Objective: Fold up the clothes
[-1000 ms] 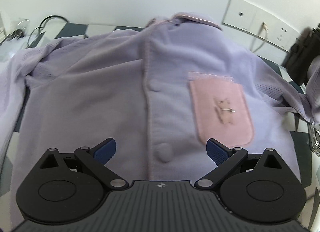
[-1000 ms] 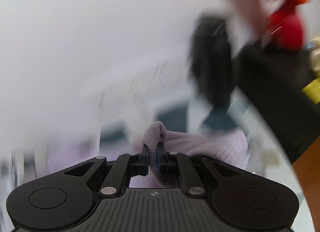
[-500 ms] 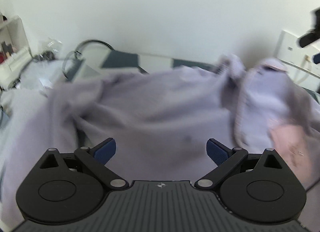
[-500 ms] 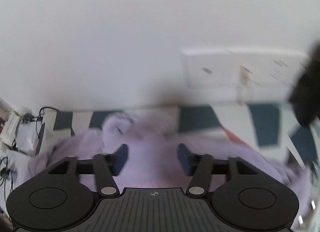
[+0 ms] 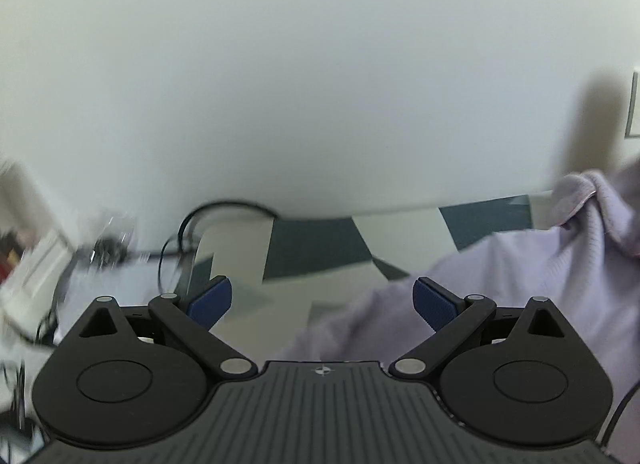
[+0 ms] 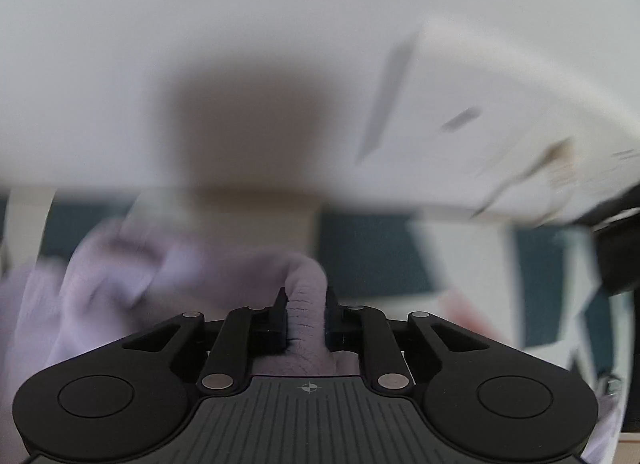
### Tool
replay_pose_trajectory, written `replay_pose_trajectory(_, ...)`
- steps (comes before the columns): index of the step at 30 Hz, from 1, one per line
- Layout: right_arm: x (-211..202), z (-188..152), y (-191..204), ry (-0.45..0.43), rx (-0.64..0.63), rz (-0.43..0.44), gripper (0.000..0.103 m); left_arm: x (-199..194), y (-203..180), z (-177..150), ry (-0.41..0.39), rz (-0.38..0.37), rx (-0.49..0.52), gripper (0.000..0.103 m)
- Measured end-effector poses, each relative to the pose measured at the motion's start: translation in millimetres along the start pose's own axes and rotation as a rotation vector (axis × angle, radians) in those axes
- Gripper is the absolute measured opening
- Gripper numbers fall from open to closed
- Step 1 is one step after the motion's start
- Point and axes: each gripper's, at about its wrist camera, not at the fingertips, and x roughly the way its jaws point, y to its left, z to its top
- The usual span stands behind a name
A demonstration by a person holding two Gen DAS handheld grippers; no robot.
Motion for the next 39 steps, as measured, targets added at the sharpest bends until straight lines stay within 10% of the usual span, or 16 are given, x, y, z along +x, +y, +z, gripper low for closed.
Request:
replay_pose_trajectory(4, -8.1, 0.4, -28.3, -0.160, 0.103, -0.152, 0.013, 25.4, 9.8, 12.8, 0.008, -0.037, 0.028, 0.099)
replay_pose_trajectory(7, 21.0, 1.0, -35.5, 0.030, 0.071, -0.125, 0.029, 35.2, 8.8, 11.7, 0.051, -0.129, 0.003, 0.099)
replay_pose_trajectory(12, -21.8, 9.9, -35.5, -0.039, 0.112, -0.020, 0.041, 32.7, 4.5, 11.2, 0.081, -0.304, 0.002, 0.099)
replay_pose_trajectory(20, -30.1, 25.2, 34.5, 0.048, 0.019, 0.210, 0.047, 43.8, -14.5, 5.6, 0.163, -0.276, 0.070, 0.097)
replay_pose_trajectory(25, -2.7, 15.4, 60.4, 0.113, -0.008, 0.171, 0.045, 40.0, -5.1, -3.8, 0.189, -0.229, 0.026, 0.014)
replay_pose_trajectory(30, 6.3, 14.5, 73.9, 0.128, -0.041, 0.189, 0.036, 22.4, 32.7, -8.5, 0.135, -0.110, -0.070, 0.010)
replay_pose_trajectory(32, 1.7, 15.0, 82.7, 0.119, -0.054, 0.240, 0.011, 19.2, 52.4, -12.9, 0.114, -0.016, -0.096, 0.008)
replay_pose_trajectory(39, 10.9, 8.7, 85.7, 0.031, 0.013, 0.395, 0.013, 30.6, 75.3, -37.0, 0.193, 0.003, -0.137, 0.009)
